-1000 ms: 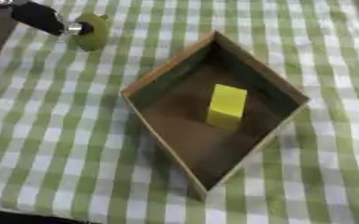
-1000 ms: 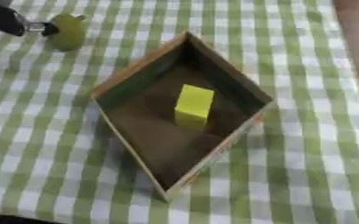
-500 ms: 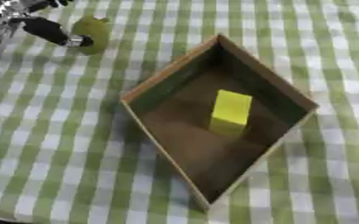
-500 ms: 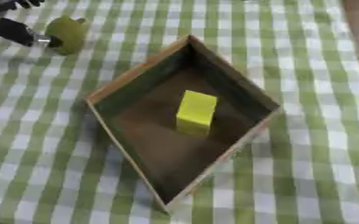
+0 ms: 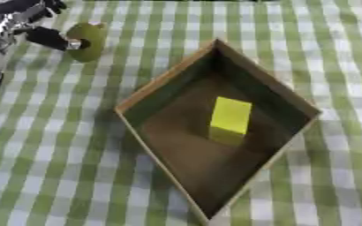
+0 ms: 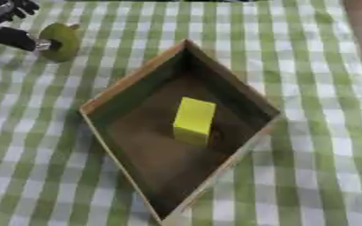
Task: Pick up objects on the table and place them in the box.
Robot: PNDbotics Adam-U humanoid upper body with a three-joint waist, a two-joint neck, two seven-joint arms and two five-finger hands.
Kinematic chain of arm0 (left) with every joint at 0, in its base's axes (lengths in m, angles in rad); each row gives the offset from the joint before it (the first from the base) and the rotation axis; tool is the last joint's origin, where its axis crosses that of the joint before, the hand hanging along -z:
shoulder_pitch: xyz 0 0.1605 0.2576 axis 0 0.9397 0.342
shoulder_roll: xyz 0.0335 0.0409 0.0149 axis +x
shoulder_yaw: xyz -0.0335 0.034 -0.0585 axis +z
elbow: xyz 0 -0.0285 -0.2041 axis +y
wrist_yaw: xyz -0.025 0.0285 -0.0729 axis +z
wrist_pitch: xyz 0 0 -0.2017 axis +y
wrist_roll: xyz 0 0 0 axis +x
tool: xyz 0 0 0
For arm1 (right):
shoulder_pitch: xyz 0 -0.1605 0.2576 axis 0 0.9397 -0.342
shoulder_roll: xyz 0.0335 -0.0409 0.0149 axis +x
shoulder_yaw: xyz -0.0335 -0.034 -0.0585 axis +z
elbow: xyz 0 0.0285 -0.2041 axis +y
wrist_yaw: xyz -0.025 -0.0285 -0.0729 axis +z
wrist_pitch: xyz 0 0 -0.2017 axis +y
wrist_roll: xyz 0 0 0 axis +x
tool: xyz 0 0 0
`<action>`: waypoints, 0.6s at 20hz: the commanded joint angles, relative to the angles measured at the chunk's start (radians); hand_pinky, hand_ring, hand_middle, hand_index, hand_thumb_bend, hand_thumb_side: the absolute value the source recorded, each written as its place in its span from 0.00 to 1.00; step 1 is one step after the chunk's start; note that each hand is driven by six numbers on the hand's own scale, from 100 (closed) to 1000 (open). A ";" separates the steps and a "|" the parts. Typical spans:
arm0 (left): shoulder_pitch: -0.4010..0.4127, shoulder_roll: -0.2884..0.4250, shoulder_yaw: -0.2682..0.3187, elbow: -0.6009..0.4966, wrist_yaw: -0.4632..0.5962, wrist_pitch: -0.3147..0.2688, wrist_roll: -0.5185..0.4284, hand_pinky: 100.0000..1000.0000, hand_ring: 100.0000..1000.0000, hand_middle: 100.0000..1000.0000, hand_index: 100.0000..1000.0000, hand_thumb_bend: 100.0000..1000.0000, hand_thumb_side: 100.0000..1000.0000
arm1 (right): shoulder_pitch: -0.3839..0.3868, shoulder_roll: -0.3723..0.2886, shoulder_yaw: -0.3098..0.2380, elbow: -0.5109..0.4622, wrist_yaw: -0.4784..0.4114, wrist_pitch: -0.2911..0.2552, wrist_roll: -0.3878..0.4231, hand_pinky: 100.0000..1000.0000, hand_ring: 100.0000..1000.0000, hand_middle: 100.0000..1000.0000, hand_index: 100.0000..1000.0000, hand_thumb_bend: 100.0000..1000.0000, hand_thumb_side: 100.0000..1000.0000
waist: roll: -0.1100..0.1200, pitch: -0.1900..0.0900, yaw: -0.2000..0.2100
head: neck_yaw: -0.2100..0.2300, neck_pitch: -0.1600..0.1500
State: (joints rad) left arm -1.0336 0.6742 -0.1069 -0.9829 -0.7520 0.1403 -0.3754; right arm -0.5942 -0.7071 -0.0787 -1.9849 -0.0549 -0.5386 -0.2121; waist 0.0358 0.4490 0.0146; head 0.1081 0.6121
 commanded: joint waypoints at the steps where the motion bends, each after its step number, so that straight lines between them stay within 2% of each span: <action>1: -0.024 0.027 0.015 0.010 -0.021 0.002 0.003 0.86 0.86 0.80 0.91 0.60 0.45 | -0.016 -0.030 -0.003 -0.015 0.004 -0.003 0.007 0.89 0.54 0.50 0.80 0.00 0.41 | 0.000 -0.017 -0.002 | 0.009 -0.020; 8: -0.026 0.020 0.022 0.030 -0.044 -0.007 -0.041 0.85 0.84 0.79 0.91 0.59 0.45 | -0.025 -0.025 0.001 -0.015 0.003 0.000 0.012 0.89 0.55 0.50 0.81 0.00 0.41 | 0.004 -0.002 -0.016 | 0.019 -0.025; 12: -0.028 0.016 0.031 0.045 -0.046 -0.004 -0.028 0.83 0.82 0.77 0.91 0.53 0.42 | -0.031 -0.023 0.003 -0.015 0.002 -0.002 0.017 0.89 0.55 0.50 0.81 0.00 0.41 | 0.007 0.009 -0.034 | 0.032 -0.035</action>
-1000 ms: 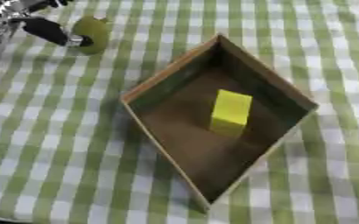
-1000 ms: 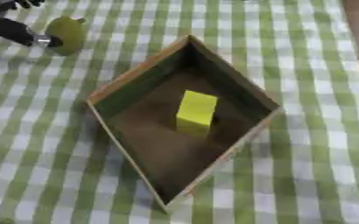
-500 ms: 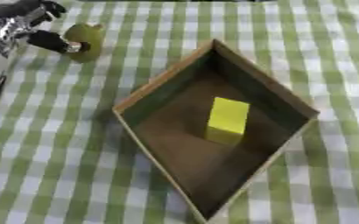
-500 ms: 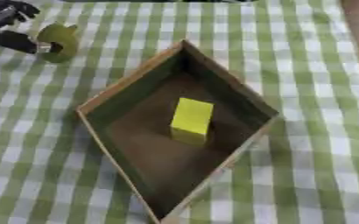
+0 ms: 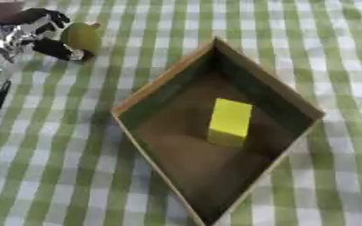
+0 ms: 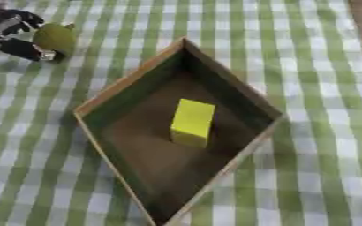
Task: Pick up objects on the table and place them in the box.
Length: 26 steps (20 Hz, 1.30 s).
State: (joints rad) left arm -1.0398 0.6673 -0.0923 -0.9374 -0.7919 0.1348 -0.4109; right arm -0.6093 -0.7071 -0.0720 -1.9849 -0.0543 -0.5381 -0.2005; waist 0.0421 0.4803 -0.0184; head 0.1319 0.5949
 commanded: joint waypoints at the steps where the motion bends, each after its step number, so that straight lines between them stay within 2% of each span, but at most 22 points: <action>1: -0.021 0.022 0.018 0.003 -0.006 0.003 0.012 0.82 0.81 0.76 0.90 0.44 0.38 | -0.016 -0.022 -0.003 -0.015 0.002 -0.002 0.006 0.89 0.55 0.50 0.81 0.00 0.41 | 0.000 -0.020 -0.003 | 0.009 -0.018; 2: -0.022 0.020 0.020 0.005 -0.002 0.006 0.018 0.81 0.80 0.76 0.89 0.36 0.36 | -0.016 -0.022 -0.003 -0.015 0.002 -0.002 0.006 0.89 0.55 0.50 0.81 0.00 0.41 | 0.000 -0.019 -0.003 | 0.010 -0.018; 3: -0.023 0.019 0.022 0.006 0.005 0.009 0.025 0.80 0.78 0.74 0.88 0.22 0.31 | -0.015 -0.022 -0.003 -0.015 0.002 -0.001 0.007 0.89 0.55 0.50 0.81 0.00 0.41 | 0.000 -0.017 -0.002 | 0.010 -0.016; 4: -0.024 0.017 0.024 0.006 0.017 0.015 0.035 0.79 0.78 0.74 0.87 0.20 0.30 | -0.014 -0.021 -0.002 -0.015 0.002 0.000 0.008 0.89 0.55 0.50 0.81 0.00 0.41 | 0.000 -0.017 0.000 | 0.011 -0.015; 5: -0.024 0.016 0.025 0.005 0.028 0.021 0.048 0.77 0.76 0.72 0.85 0.10 0.26 | -0.013 -0.020 -0.002 -0.015 0.002 0.001 0.009 0.89 0.55 0.50 0.81 0.00 0.41 | 0.000 -0.016 0.001 | 0.012 -0.013; 6: -0.024 0.015 0.024 0.003 0.038 0.028 0.061 0.75 0.74 0.69 0.83 0.03 0.24 | -0.013 -0.019 -0.001 -0.015 0.001 0.002 0.010 0.89 0.55 0.50 0.81 0.00 0.41 | 0.000 -0.016 0.002 | 0.012 -0.012; 7: -0.024 0.015 0.022 0.002 0.047 0.035 0.073 0.72 0.70 0.65 0.79 0.00 0.18 | -0.013 -0.018 -0.001 -0.015 0.001 0.002 0.011 0.89 0.55 0.49 0.81 0.00 0.41 | 0.000 -0.016 0.002 | 0.012 -0.011; 10: -0.021 0.016 0.012 -0.007 0.060 0.048 0.103 0.69 0.66 0.61 0.75 0.00 0.09 | -0.006 -0.020 -0.002 -0.015 0.001 0.003 0.011 0.89 0.55 0.49 0.81 0.00 0.41 | -0.001 -0.020 0.006 | 0.012 -0.002; 14: -0.019 0.024 -0.010 -0.041 0.063 0.048 0.075 0.69 0.66 0.63 0.77 0.00 0.01 | 0.006 -0.021 -0.004 -0.015 0.003 0.006 0.009 0.89 0.55 0.50 0.81 0.00 0.41 | -0.004 -0.031 0.024 | 0.007 0.017; 17: -0.020 0.033 -0.017 -0.081 0.052 0.061 0.058 0.66 0.63 0.60 0.75 0.00 0.04 | 0.014 -0.023 -0.006 -0.015 0.004 0.008 0.005 0.89 0.55 0.50 0.81 0.00 0.41 | -0.007 -0.043 0.036 | 0.001 0.029; 19: -0.020 0.044 -0.031 -0.132 0.032 0.070 0.065 0.65 0.62 0.59 0.73 0.00 0.02 | 0.022 -0.026 -0.008 -0.015 0.005 0.009 0.001 0.89 0.55 0.50 0.81 0.00 0.41 | -0.008 -0.052 0.047 | -0.004 0.039; 23: -0.013 0.061 -0.075 -0.263 0.015 0.047 0.043 0.66 0.62 0.58 0.72 0.00 0.00 | 0.030 -0.030 -0.010 -0.015 0.006 0.013 -0.006 0.89 0.55 0.50 0.81 0.00 0.41 | -0.009 -0.070 0.065 | -0.012 0.056; 24: -0.010 0.065 -0.089 -0.300 0.011 0.039 0.034 0.67 0.62 0.58 0.72 0.00 0.00 | 0.031 -0.031 -0.010 -0.015 0.005 0.013 -0.007 0.89 0.55 0.50 0.81 0.00 0.47 | -0.009 -0.074 0.068 | -0.014 0.059; 25: -0.008 0.068 -0.104 -0.341 0.005 0.031 0.024 0.67 0.61 0.57 0.71 0.00 0.00 | 0.031 -0.032 -0.010 -0.015 0.005 0.012 -0.009 0.89 0.55 0.50 0.81 0.00 0.41 | -0.010 -0.079 0.071 | -0.016 0.063; 26: -0.004 0.071 -0.121 -0.385 -0.003 0.022 0.015 0.67 0.61 0.57 0.71 0.00 0.00 | 0.031 -0.033 -0.011 -0.015 0.004 0.012 -0.011 0.89 0.55 0.51 0.81 0.00 0.41 | -0.012 -0.084 0.075 | -0.018 0.067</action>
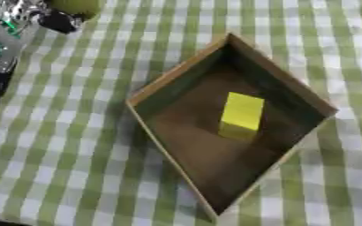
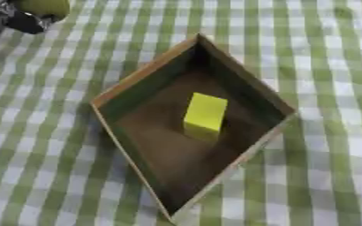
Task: Pick up objects on the table and place them in the box.
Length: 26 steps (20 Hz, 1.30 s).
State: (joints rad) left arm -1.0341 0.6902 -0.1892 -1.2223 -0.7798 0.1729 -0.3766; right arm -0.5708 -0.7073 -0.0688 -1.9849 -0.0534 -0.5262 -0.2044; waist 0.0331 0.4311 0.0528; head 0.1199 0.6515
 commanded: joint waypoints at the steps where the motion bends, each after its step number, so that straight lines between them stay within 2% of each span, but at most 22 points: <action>1: -0.005 0.051 -0.040 -0.146 -0.021 -0.025 -0.029 0.67 0.61 0.57 0.70 0.00 0.00 | -0.006 -0.034 -0.016 -0.015 0.003 0.000 -0.009 0.88 0.54 0.51 0.81 0.00 0.41 | -0.004 -0.040 0.008 | -0.010 0.014; 5: 0.027 0.060 -0.112 -0.367 -0.030 -0.066 -0.064 0.65 0.58 0.55 0.69 0.00 0.00 | -0.010 -0.042 -0.017 -0.015 0.001 -0.004 -0.016 0.88 0.53 0.51 0.80 0.00 0.41 | -0.010 -0.055 0.024 | -0.030 0.029; 12: 0.058 -0.005 -0.252 -0.729 -0.016 -0.142 -0.109 0.65 0.54 0.53 0.67 0.00 0.00 | -0.011 -0.049 -0.016 -0.015 -0.002 0.001 -0.020 0.88 0.53 0.52 0.80 0.00 0.41 | -0.013 -0.080 0.045 | -0.071 0.053; 18: 0.062 -0.056 -0.340 -0.777 0.009 -0.200 -0.159 0.64 0.53 0.52 0.67 0.00 0.00 | -0.002 -0.048 -0.015 -0.015 -0.004 0.011 -0.021 0.88 0.54 0.52 0.80 0.00 0.41 | -0.008 -0.091 0.060 | -0.085 0.065; 26: 0.101 -0.075 -0.366 -0.777 0.020 -0.175 -0.211 0.63 0.53 0.52 0.67 0.00 0.00 | -0.002 -0.043 -0.015 -0.015 -0.006 0.011 -0.019 0.88 0.54 0.51 0.80 0.00 0.41 | -0.013 -0.089 0.062 | -0.091 0.066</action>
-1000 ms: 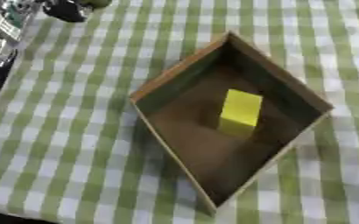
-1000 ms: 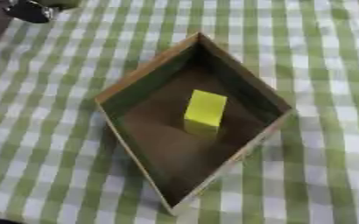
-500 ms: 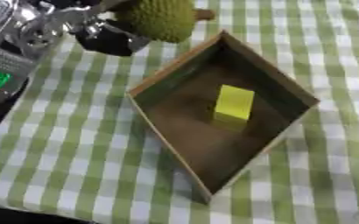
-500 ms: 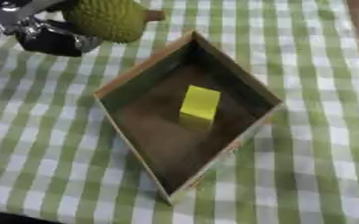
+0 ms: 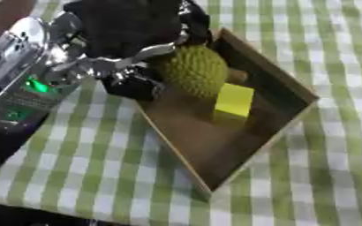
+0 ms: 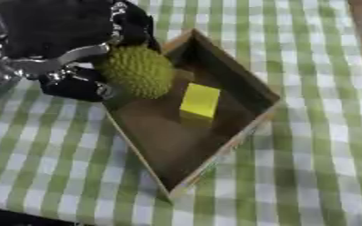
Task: Pick up objects on the table and place them in the box.
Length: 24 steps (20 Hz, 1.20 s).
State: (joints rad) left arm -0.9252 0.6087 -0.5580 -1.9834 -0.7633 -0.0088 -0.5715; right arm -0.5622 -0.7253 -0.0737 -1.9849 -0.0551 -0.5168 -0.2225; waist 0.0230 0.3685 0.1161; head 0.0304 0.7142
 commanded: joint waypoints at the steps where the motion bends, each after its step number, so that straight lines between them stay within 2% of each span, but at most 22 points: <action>1: -0.002 0.004 0.000 -0.013 -0.002 0.008 -0.023 0.62 0.52 0.52 0.66 0.00 0.00 | -0.010 -0.024 -0.009 -0.015 -0.004 0.001 0.000 0.88 0.54 0.51 0.80 0.00 0.41 | -0.003 -0.026 -0.002 | -0.003 0.002; 6: 0.009 -0.039 -0.021 0.030 -0.017 0.007 -0.041 0.61 0.52 0.52 0.66 0.00 0.02 | -0.010 -0.020 -0.008 -0.015 -0.005 0.000 0.001 0.88 0.54 0.51 0.80 0.00 0.41 | -0.007 -0.026 -0.003 | 0.000 0.001; 14: 0.013 -0.171 -0.049 0.121 -0.034 -0.014 -0.036 0.60 0.52 0.52 0.67 0.00 0.06 | -0.007 -0.014 -0.008 -0.015 -0.006 0.003 0.001 0.88 0.54 0.51 0.80 0.00 0.41 | -0.011 -0.028 -0.003 | 0.003 0.003; 19: 0.004 -0.224 -0.059 0.192 -0.072 -0.045 -0.023 0.62 0.53 0.53 0.69 0.00 0.00 | -0.007 -0.013 -0.009 -0.015 -0.008 0.003 0.000 0.88 0.55 0.51 0.80 0.00 0.41 | -0.009 -0.030 -0.006 | 0.002 0.005; 21: 0.007 -0.230 -0.066 0.217 -0.085 -0.057 -0.033 0.63 0.55 0.55 0.71 0.00 0.00 | -0.007 -0.013 -0.010 -0.015 -0.009 0.004 -0.002 0.88 0.55 0.51 0.80 0.00 0.41 | -0.007 -0.030 -0.007 | -0.001 0.006; 24: 0.013 -0.232 -0.072 0.236 -0.103 -0.068 -0.059 0.69 0.64 0.65 0.80 0.02 0.03 | -0.007 -0.013 -0.010 -0.015 -0.010 0.005 -0.004 0.88 0.55 0.51 0.80 0.00 0.41 | -0.004 -0.030 -0.007 | -0.003 0.009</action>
State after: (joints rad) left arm -0.8986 0.3752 -0.6335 -1.7443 -0.8567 -0.0712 -0.6220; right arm -0.5616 -0.7224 -0.0736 -1.9849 -0.0598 -0.5144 -0.2241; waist 0.0209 0.3649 0.1107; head 0.0290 0.7204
